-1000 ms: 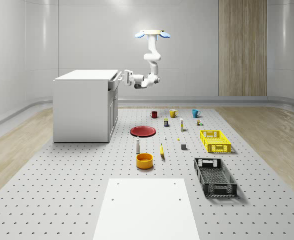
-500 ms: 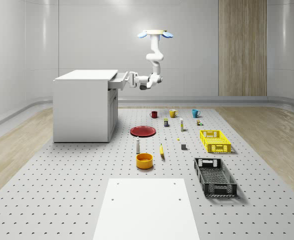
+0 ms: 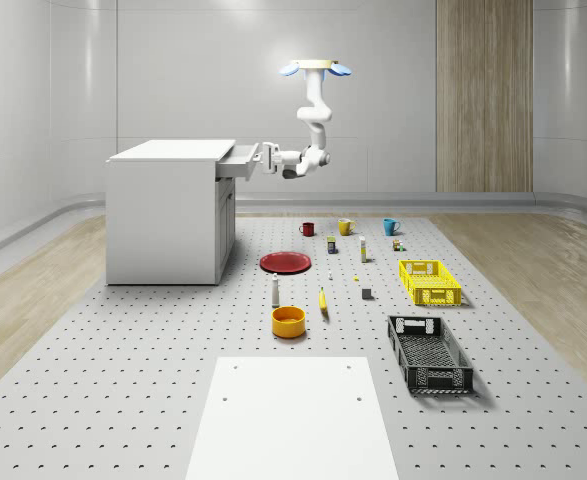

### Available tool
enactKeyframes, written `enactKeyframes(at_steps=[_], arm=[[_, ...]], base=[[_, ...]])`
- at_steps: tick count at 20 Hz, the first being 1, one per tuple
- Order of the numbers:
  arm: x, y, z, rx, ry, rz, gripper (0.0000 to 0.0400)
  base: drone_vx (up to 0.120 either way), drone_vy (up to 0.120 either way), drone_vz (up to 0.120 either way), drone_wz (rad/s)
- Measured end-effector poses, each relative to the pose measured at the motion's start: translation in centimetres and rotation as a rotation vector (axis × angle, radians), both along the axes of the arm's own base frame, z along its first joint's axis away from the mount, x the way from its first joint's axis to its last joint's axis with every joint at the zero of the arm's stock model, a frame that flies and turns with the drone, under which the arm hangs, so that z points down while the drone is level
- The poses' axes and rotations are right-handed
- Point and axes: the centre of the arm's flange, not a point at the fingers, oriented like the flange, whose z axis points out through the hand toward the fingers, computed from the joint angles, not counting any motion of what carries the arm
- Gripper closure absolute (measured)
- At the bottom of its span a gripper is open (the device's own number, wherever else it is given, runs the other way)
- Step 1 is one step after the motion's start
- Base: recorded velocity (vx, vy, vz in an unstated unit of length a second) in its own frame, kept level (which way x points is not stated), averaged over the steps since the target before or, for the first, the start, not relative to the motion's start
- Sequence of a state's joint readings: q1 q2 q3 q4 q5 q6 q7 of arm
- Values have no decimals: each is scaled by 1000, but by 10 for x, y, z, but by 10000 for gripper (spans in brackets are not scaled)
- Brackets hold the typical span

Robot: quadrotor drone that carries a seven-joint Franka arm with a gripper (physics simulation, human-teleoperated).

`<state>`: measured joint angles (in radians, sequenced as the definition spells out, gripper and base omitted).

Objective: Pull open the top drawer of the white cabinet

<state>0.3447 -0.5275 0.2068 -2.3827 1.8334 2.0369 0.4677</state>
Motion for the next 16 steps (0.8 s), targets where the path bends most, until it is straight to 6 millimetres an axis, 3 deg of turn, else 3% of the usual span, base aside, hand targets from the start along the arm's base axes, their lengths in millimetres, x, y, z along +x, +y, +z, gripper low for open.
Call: enactKeyframes(at_steps=[14,16], arm=[[-1,1,-1,-2,-12,-4,292],[-1,1,-1,-1,-13,-4,293]], base=[[0,120,0,0],[0,0,0,0]])
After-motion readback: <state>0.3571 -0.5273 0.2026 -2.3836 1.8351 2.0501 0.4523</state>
